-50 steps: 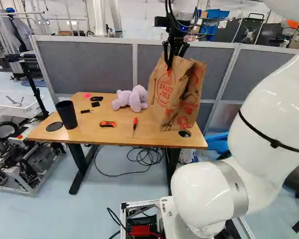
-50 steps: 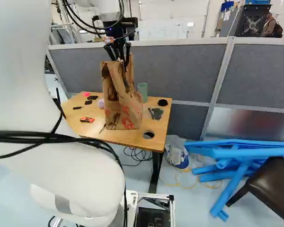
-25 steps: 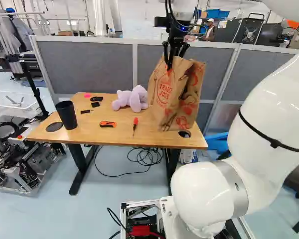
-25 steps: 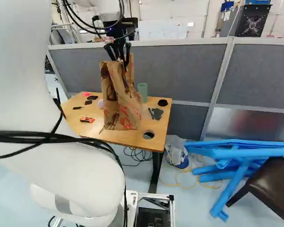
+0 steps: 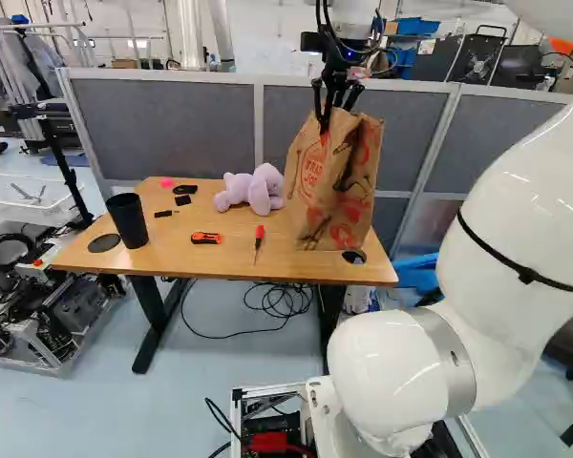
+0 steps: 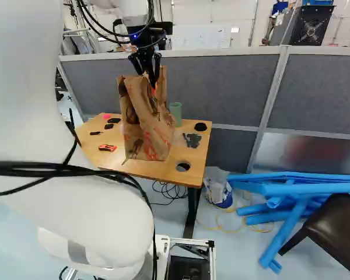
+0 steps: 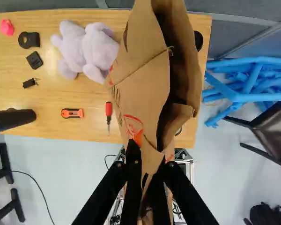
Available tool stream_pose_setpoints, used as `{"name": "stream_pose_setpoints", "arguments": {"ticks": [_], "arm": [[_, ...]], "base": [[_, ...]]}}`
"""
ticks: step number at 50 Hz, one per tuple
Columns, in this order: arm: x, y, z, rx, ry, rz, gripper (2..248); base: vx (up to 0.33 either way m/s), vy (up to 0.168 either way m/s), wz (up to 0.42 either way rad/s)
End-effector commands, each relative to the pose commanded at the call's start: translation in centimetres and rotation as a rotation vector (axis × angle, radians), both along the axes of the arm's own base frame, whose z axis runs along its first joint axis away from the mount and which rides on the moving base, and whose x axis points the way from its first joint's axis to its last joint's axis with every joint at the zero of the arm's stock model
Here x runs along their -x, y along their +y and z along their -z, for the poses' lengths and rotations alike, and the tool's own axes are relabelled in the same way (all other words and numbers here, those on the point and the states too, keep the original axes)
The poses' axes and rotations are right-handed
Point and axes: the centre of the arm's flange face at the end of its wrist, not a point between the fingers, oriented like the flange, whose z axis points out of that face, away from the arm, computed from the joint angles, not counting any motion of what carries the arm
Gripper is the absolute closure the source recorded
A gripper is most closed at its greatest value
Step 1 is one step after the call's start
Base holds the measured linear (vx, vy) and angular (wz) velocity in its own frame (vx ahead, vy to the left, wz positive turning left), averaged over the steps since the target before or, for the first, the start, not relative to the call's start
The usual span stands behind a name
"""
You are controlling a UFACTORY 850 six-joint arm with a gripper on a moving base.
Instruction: Pick up the bag on the ground and place it on the table
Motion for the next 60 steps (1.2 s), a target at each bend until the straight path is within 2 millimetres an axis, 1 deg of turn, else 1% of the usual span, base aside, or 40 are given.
{"name": "stream_pose_setpoints", "arguments": {"ticks": [39, 60], "arm": [[0.59, 0.02, 0.1, -0.074, 0.067, 0.404, 225], [0.61, 0.33, 0.1, -0.146, 0.079, 0.627, 225]], "base": [[0.0, 0.0, 0.0], [0.0, 0.0, 0.0]]}}
